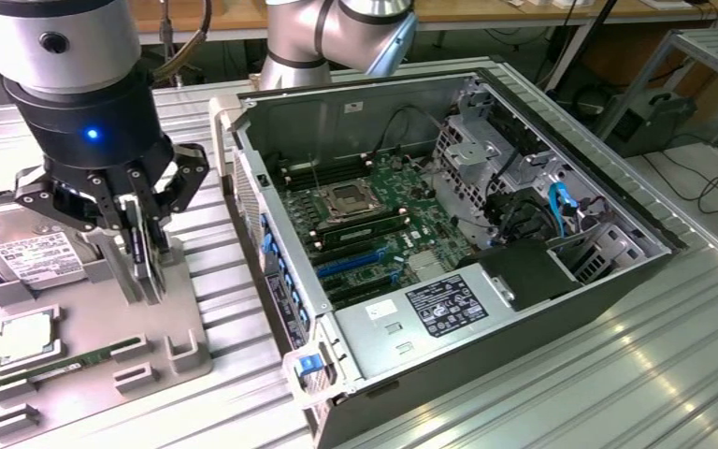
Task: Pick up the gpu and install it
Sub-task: 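Pick up the gpu and move the gpu toward the slot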
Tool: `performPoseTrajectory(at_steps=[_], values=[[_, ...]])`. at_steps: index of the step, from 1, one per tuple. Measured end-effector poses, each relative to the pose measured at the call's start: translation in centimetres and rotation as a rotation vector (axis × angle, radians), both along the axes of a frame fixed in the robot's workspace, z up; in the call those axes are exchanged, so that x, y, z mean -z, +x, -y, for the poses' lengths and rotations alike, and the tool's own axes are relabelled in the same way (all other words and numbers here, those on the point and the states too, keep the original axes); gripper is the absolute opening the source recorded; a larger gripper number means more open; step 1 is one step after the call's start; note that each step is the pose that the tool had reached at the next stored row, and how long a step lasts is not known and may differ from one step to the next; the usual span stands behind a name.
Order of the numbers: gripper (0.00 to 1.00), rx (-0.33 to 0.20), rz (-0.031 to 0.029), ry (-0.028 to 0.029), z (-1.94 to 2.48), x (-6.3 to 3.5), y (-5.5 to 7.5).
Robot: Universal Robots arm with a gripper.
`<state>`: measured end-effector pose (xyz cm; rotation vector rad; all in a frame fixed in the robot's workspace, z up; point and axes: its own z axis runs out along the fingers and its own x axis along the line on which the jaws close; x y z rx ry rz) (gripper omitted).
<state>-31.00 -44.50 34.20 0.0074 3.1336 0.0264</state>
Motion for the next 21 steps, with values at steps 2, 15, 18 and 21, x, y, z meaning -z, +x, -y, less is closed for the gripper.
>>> performPoseTrajectory(at_steps=[2,15,18,21], values=[[0.27,0.0,0.0,0.0,0.0,-0.23,0.0],[0.27,0.0,0.0,0.0001,0.0,-1.7,0.1],[0.27,0.0,0.0,0.0,0.0,-2.04,0.1],[0.27,0.0,0.0001,0.0001,0.0,-2.45,0.1]])
